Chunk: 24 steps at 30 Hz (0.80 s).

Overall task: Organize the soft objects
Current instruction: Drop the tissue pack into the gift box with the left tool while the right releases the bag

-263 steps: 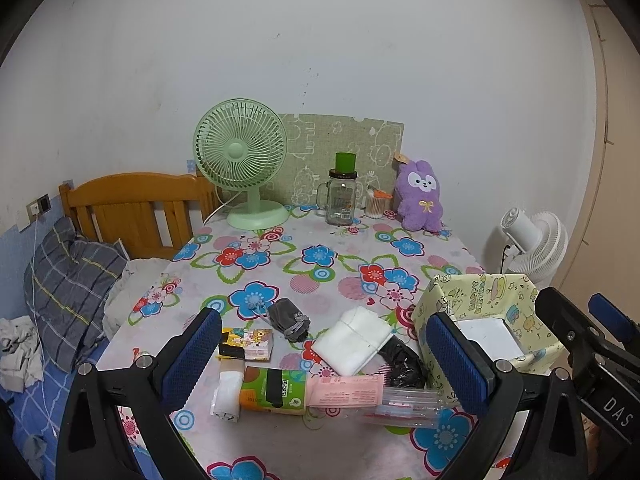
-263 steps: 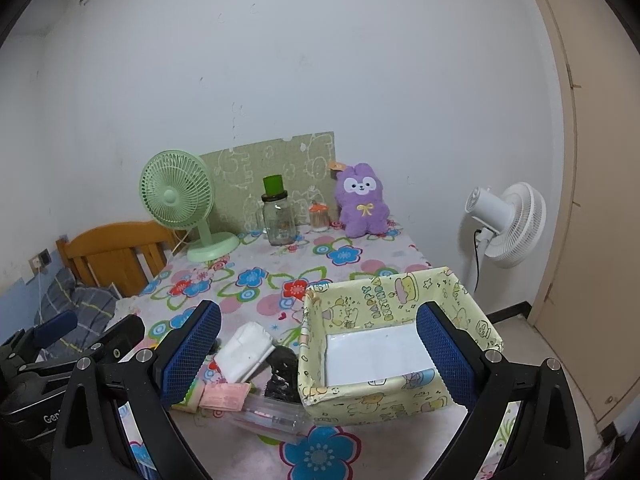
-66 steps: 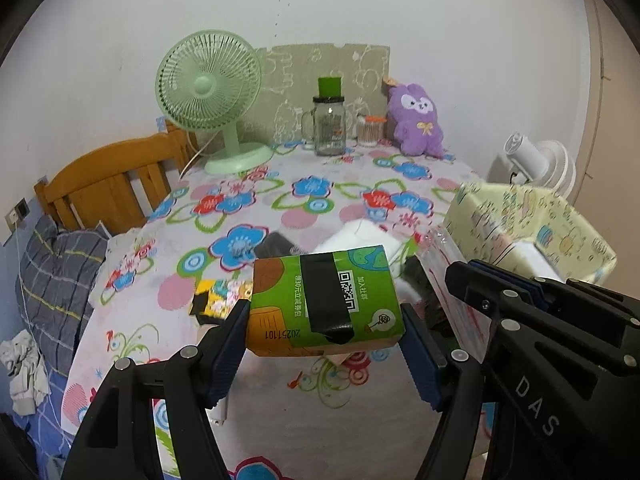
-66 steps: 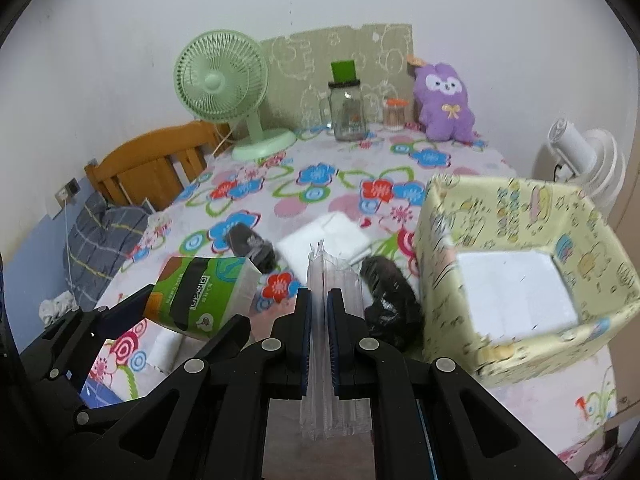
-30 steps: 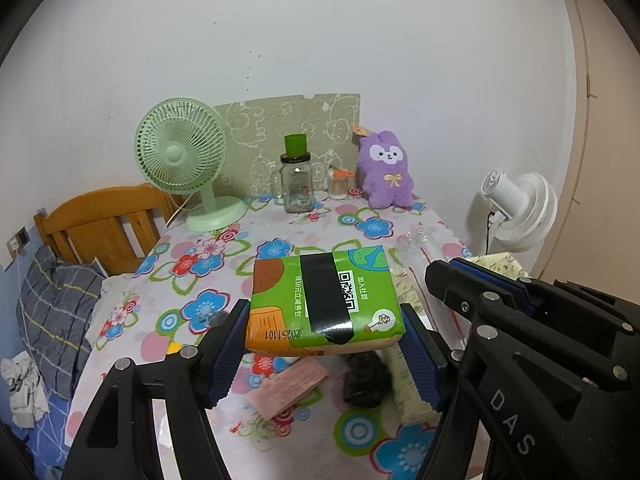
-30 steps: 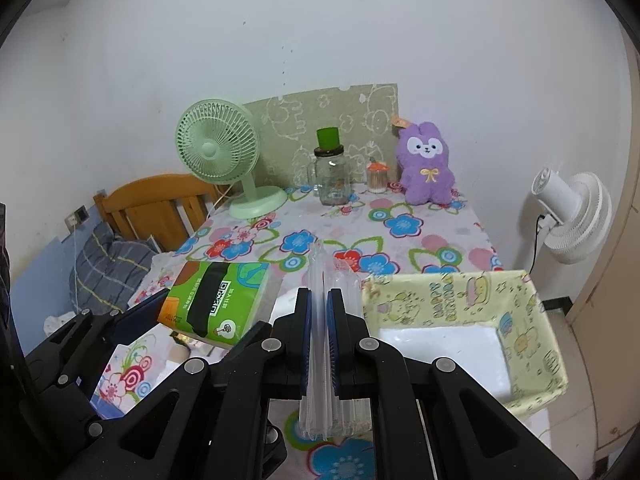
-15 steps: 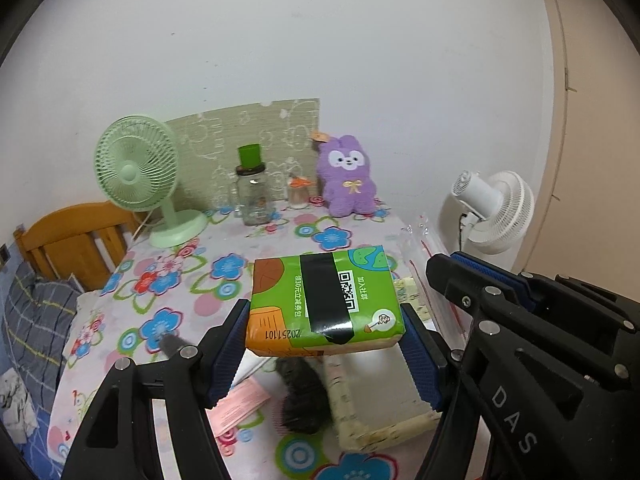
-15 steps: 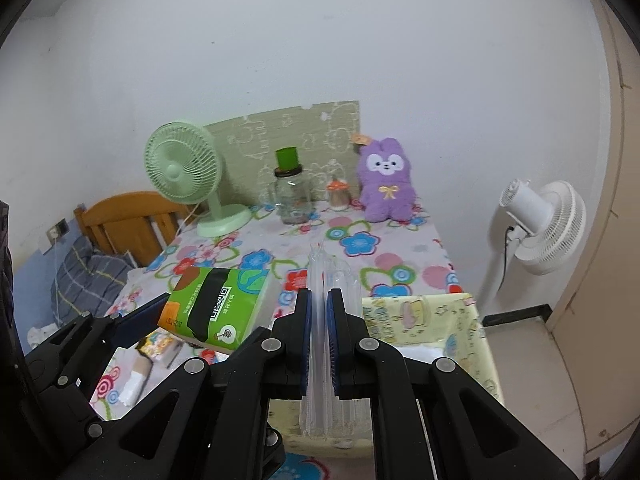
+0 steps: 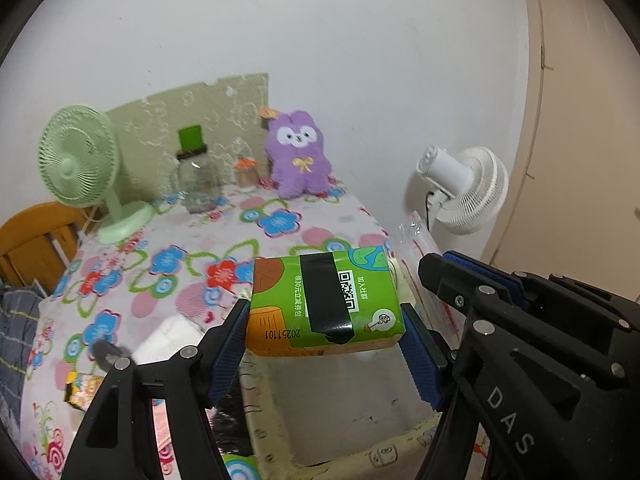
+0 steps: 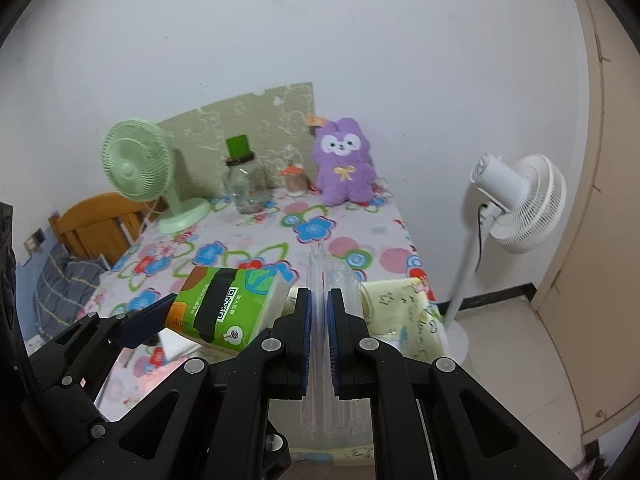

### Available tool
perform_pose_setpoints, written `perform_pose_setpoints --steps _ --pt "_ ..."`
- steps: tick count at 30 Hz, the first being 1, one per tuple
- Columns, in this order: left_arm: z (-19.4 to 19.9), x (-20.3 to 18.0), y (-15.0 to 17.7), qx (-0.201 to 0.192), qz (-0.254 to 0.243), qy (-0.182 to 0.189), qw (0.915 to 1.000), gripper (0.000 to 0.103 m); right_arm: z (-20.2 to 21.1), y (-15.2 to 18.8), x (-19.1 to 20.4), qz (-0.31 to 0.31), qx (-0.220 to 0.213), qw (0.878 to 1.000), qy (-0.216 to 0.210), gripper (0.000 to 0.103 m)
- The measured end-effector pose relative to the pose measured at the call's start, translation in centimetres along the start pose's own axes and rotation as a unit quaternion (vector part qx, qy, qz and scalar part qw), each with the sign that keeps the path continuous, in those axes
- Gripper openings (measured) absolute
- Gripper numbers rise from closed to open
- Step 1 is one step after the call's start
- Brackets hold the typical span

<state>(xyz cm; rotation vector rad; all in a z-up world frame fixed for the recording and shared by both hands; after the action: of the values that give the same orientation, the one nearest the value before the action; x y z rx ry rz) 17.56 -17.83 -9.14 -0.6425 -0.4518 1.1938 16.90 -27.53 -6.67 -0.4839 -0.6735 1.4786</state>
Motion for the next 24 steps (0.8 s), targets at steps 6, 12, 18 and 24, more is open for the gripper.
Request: perform_pose_setpoints --steps 6,12,18,24 --pt "-2.5 -0.6 0.5 0.034 -0.005 0.009 0.9994 0.075 -2.4 0.7 -1.5 -0.017 0.024 0.999 0.012 0.010" --pt "-4.2 -1.1 1.2 0.064 -0.011 0.007 0.9978 0.084 -4.2 1.5 -2.4 -0.035 0.046 0.998 0.012 0.010" --pt "-4.7 -1.3 1.4 0.076 -0.012 0.008 0.9970 0.092 -5.0 1.6 -2.8 -0.040 0.052 0.998 0.014 0.011" --pt "-4.7 -1.3 1.3 0.075 -0.011 0.008 0.9971 0.094 -5.3 1.6 -2.7 -0.044 0.063 0.997 0.013 0.018"
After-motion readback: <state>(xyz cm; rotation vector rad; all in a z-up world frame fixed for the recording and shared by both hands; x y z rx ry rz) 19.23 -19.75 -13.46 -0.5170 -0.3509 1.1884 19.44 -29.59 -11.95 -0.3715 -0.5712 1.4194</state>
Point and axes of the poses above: each gripper's, at about its wrist camera, not at the fingertips, and z roughly against the way its jaws point, x to its left, y to its underside, the point moved 7 cm from there along -z, roughly the way its jaws point, and after that the axes turned 10 degrees about x, right-handed, at the moved point
